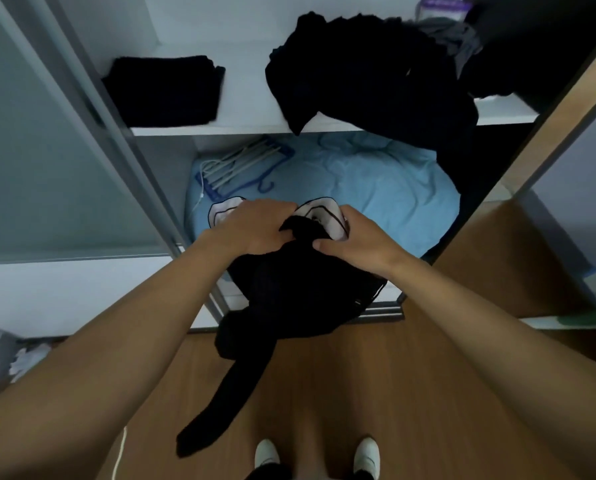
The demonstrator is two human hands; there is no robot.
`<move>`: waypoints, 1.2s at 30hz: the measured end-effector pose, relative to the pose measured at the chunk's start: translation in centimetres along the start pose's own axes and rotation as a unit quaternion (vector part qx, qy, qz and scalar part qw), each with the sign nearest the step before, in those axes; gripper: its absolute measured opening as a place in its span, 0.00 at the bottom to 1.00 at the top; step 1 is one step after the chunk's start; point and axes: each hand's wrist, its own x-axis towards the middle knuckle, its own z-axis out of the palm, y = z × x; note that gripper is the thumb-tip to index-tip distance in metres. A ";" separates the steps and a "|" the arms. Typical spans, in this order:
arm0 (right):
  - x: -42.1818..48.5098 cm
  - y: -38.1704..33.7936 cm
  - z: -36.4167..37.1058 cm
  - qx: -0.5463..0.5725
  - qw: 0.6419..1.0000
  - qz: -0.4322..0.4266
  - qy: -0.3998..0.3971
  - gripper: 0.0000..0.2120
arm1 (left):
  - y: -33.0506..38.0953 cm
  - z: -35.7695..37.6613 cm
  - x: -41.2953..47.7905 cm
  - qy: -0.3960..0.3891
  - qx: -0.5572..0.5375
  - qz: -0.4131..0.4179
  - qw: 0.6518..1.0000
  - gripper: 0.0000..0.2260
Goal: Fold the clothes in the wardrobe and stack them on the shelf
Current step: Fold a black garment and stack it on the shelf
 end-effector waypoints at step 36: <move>-0.8 -0.8 -3.2 -0.227 0.966 -0.096 0.080 0.11 | -4.5 -0.5 -2.9 -0.020 -0.048 -0.139 0.989 0.18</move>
